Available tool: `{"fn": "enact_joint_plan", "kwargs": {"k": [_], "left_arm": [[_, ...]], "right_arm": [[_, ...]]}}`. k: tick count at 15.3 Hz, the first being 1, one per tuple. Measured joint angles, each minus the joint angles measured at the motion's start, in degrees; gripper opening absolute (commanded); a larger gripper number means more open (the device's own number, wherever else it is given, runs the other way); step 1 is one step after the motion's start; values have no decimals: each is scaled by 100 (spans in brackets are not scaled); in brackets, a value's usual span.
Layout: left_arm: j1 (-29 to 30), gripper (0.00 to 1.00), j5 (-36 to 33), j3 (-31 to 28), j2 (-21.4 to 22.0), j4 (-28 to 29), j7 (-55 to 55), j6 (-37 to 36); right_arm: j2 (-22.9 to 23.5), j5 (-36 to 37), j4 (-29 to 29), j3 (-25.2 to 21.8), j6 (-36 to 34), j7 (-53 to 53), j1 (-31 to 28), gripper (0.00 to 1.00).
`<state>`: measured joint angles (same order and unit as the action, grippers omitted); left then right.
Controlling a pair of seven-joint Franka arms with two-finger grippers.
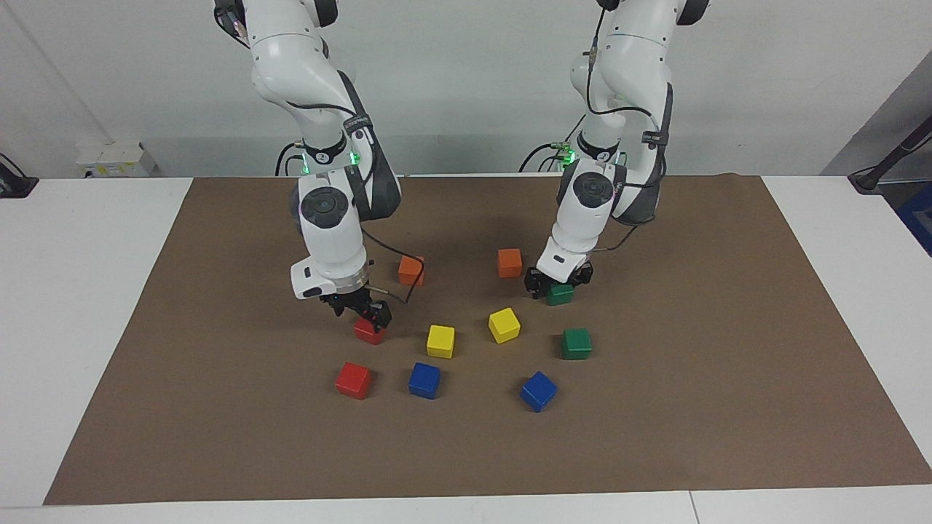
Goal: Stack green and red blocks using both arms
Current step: 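Grasp a green cube with the left gripper while the right gripper grasps a red cube, then carry the green cube outward with the left gripper while the right gripper carries red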
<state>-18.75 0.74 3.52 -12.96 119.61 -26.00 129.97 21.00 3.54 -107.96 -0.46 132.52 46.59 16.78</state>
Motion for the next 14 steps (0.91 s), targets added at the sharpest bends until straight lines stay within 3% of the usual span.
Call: {"fn": "enact_joint_plan", "kwargs": {"k": [4, 5, 8, 10, 14], "left_arm": [[1217, 0, -53, -64, 263, -120, 2187, -406], [1537, 0, -106, -69, 270, -121, 2871, -389], [2307, 0, -179, -80, 262, -117, 4639, -243], [2475, 0, -182, -79, 233, -107, 5030, -113], [2462, 0, -186, 12, 67, 12, 4992, 150]], "right_arm": [[79, 7, 2, -1, 159, 134, 87, 99], [87, 8, 1, -8, 160, 134, 87, 88], [108, 9, -2, -18, 161, 134, 86, 40], [131, 10, -2, -19, 162, 141, 86, 0], [131, 12, 0, -21, 162, 154, 86, 0]]}}
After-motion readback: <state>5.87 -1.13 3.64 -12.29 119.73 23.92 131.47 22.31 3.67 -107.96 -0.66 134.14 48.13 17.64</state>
